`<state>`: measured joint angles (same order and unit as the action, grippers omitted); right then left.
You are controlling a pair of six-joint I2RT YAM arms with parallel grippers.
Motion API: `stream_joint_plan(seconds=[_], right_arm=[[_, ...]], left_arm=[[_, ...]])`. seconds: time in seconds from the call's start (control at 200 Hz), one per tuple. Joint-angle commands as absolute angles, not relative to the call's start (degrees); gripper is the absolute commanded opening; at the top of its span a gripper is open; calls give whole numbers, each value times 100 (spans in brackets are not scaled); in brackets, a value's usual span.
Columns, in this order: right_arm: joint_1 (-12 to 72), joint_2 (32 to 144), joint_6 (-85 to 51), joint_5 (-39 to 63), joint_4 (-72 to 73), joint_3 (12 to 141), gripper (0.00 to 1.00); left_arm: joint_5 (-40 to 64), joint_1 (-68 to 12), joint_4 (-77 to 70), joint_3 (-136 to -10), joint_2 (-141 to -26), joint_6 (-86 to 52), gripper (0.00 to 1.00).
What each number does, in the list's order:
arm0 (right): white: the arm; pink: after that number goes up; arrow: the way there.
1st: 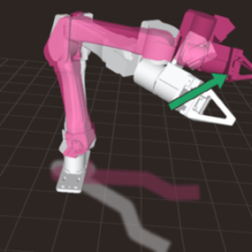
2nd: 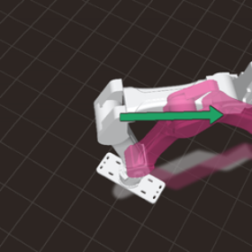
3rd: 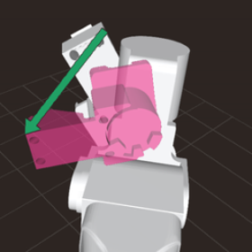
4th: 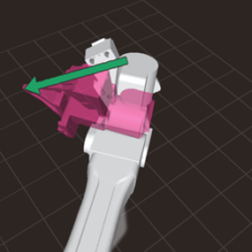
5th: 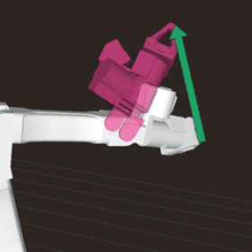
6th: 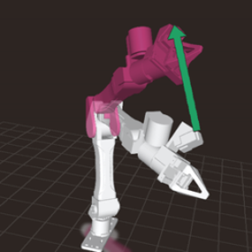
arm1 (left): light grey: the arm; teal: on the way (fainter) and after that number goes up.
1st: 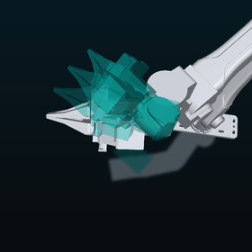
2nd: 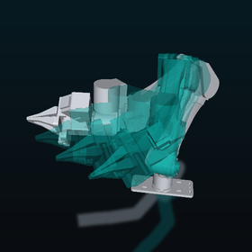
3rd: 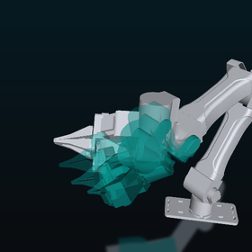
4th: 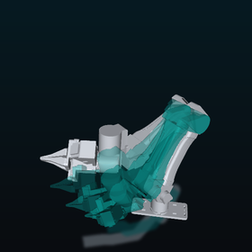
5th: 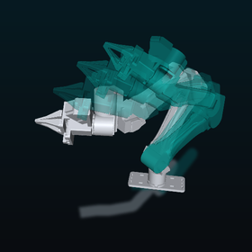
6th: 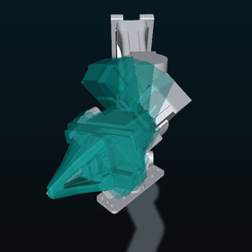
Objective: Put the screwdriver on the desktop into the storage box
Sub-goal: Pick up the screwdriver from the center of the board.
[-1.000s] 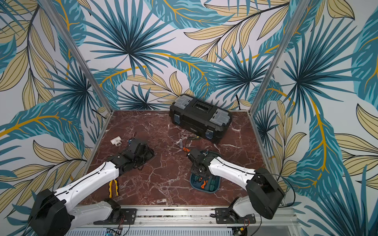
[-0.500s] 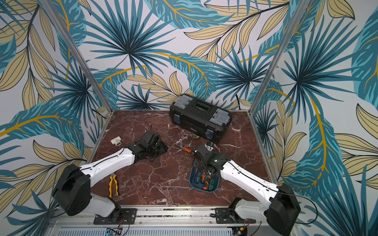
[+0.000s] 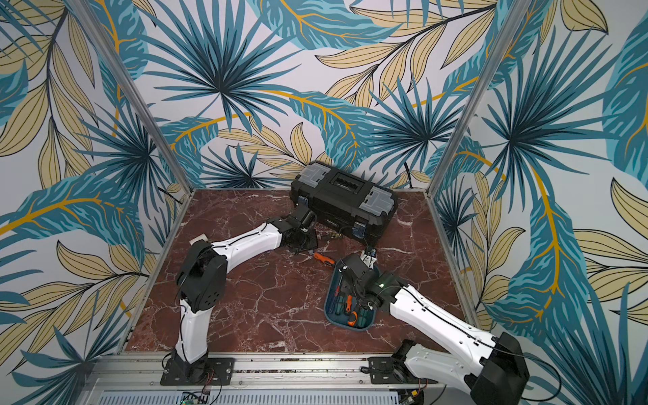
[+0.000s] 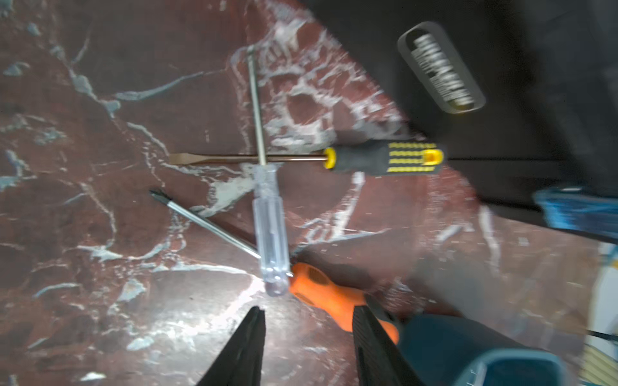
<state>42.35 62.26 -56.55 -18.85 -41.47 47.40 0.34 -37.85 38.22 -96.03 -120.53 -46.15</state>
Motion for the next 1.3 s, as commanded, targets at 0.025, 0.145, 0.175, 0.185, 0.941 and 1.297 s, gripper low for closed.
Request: stream_joint_plan(seconds=[0.025,0.145,0.175,0.185,0.941,1.297], right_arm=[[4224,6321,-5638,-1952,-4280,4737,58],[4218,6435,-5570,-1888,-4280,4820,57],[4219,6458,-5543,-1866,-4280,4843,57],[4223,6459,-5534,-1868,-4280,4854,57],[4185,6566,-5319,-1802,-4288,4938,54],[4158,6548,-5321,-1770,-4286,4969,52]], left_arm=[[-426,-3778,4446,-10186,-12332,-4419,47],[-458,-3779,4441,-10472,-12611,-4423,47],[-461,-3783,4447,-10551,-12666,-4404,47],[-458,-3787,4447,-10561,-12683,-4401,47],[-571,-3749,4626,-11318,-13429,-4346,36],[-868,-3728,4781,-11399,-13522,-4384,22]])
